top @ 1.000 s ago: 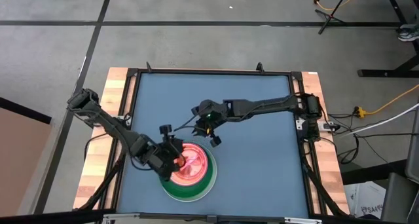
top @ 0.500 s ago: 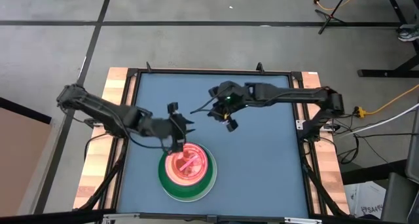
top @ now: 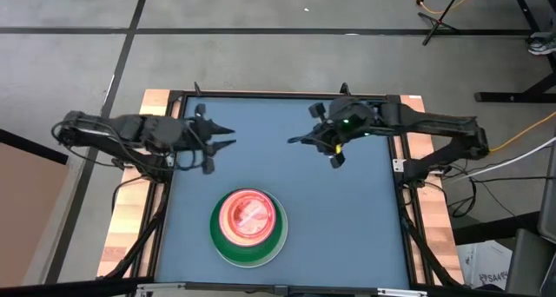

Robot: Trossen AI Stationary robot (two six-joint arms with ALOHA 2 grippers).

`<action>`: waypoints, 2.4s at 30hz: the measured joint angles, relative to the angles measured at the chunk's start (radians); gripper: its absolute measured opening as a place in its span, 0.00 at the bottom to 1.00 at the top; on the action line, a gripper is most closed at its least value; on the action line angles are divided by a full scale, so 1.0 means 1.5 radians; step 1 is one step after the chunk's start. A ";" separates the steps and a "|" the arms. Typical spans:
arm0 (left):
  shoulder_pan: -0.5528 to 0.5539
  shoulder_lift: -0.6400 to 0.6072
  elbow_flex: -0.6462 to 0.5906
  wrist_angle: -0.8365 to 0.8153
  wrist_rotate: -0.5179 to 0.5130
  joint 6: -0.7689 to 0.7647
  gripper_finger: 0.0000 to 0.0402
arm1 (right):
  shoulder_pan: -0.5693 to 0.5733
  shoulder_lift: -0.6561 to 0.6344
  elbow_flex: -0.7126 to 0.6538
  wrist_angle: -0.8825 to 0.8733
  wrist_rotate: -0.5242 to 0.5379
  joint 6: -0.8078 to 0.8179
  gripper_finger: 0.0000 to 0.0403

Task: Stack plastic plates
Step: Return to Home Position

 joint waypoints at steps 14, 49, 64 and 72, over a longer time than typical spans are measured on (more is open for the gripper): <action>0.035 -0.282 -0.225 0.085 -0.008 0.002 0.28 | 0.000 -0.265 -0.375 0.225 0.020 0.084 0.00; 0.047 -0.617 -0.673 0.376 0.000 0.071 0.28 | 0.000 -0.661 -0.895 0.668 0.012 0.160 0.00; 0.047 -0.616 -0.734 0.382 -0.002 0.020 0.28 | 0.000 -0.696 -0.989 0.772 0.003 0.179 0.00; 0.047 -0.617 -0.739 0.386 -0.042 0.066 0.28 | 0.000 -0.757 -0.989 0.746 -0.023 0.179 0.00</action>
